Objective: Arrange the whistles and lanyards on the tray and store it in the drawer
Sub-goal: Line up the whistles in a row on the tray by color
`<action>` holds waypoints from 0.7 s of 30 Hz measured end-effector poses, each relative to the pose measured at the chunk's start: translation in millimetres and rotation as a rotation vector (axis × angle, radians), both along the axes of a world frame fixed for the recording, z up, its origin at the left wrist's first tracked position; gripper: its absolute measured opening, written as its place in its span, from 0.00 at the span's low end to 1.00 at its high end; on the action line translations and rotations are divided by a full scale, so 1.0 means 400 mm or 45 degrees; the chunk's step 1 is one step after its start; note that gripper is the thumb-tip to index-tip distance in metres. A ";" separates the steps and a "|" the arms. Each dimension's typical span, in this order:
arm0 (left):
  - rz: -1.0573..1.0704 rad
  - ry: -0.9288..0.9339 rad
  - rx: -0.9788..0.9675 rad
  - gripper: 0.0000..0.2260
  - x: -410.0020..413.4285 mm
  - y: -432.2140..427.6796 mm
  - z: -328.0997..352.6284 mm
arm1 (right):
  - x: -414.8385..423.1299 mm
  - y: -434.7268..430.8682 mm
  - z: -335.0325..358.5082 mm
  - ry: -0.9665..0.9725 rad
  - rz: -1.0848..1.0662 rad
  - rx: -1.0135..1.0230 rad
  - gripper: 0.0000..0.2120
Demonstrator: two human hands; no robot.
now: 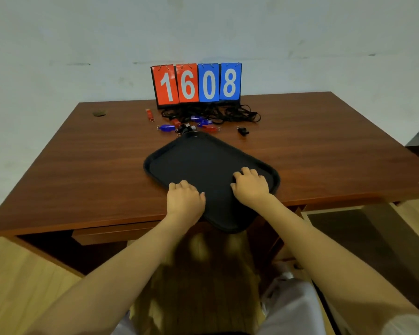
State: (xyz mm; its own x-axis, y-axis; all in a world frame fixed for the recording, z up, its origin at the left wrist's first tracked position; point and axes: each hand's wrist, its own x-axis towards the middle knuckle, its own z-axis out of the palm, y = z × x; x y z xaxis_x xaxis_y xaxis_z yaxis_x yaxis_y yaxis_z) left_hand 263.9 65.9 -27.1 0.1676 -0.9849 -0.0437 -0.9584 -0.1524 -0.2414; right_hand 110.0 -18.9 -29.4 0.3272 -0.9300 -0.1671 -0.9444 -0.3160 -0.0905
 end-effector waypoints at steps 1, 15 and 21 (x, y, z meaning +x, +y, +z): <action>0.005 0.013 -0.012 0.25 -0.012 0.005 0.001 | 0.002 0.008 0.001 0.010 -0.043 0.039 0.22; 0.118 0.387 0.045 0.21 0.145 -0.070 -0.005 | 0.008 -0.123 0.007 -0.066 0.213 0.280 0.27; 0.216 0.410 0.140 0.23 0.133 -0.084 -0.004 | 0.079 -0.126 0.003 -0.065 0.101 0.095 0.22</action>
State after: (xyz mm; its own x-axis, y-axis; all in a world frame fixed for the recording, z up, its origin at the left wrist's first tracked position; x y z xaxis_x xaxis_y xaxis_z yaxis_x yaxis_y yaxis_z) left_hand 317.0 32.5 -28.9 0.2885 -0.9307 -0.2249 -0.9511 -0.3056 0.0447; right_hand 141.7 -69.4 -28.1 0.4090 -0.8866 -0.2158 -0.9103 -0.3800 -0.1640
